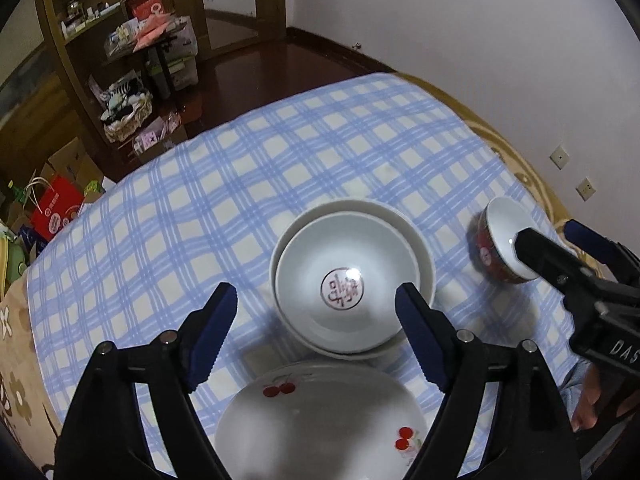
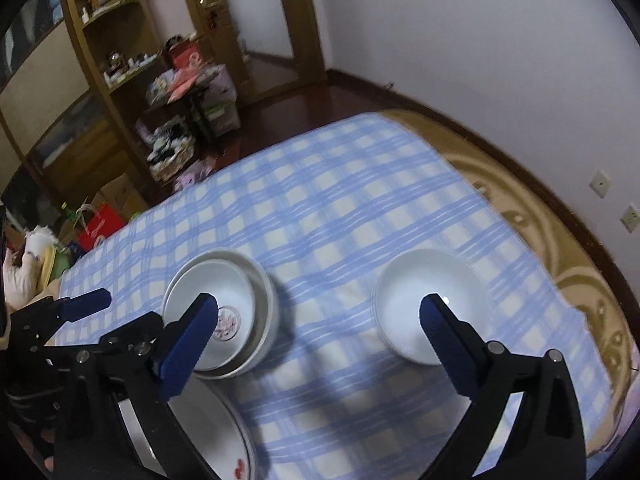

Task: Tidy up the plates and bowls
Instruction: 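Move both grippers to the small bowl with the colourful painted exterior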

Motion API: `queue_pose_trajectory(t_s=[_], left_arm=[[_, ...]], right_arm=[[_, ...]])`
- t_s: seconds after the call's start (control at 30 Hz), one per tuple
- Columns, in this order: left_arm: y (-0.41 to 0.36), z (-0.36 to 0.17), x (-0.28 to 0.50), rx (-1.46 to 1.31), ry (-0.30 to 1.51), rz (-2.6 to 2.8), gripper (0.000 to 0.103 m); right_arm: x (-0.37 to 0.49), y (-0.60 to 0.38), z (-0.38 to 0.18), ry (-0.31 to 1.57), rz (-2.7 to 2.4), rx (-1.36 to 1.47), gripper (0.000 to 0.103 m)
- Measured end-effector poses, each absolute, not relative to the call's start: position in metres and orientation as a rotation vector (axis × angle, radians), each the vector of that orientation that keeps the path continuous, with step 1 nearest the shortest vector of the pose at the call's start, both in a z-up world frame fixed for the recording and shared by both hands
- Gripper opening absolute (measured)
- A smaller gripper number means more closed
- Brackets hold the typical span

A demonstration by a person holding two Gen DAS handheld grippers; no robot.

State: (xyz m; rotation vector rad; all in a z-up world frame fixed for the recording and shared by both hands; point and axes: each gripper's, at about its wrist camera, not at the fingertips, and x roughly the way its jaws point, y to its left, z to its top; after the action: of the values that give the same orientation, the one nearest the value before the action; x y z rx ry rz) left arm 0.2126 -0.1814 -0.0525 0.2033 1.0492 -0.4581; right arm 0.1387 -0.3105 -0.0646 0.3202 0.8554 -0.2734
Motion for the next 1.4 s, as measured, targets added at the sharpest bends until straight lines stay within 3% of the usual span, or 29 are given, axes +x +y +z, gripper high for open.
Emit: queue_pose_trajectory(t_s=[0.37,0.87,1.4], left_arm=[[-0.215,-0.032,0.217,0.232,1.018,-0.471,0.09],[-0.282,-0.048,0.217,0.281,1.032,-0.551,0.09],[-0.348,-0.065,0.224,0.34,1.085,-0.635,0.09]], right_arm=[[0.118,-0.36,-0.062,0.81,-0.4,0.364,0.103],[0.112,-0.402,-0.065,0.762,-0.533,0.377,0.103],[0.105,-0.446,-0.094,0.883,-0.584,0.441,0.103]])
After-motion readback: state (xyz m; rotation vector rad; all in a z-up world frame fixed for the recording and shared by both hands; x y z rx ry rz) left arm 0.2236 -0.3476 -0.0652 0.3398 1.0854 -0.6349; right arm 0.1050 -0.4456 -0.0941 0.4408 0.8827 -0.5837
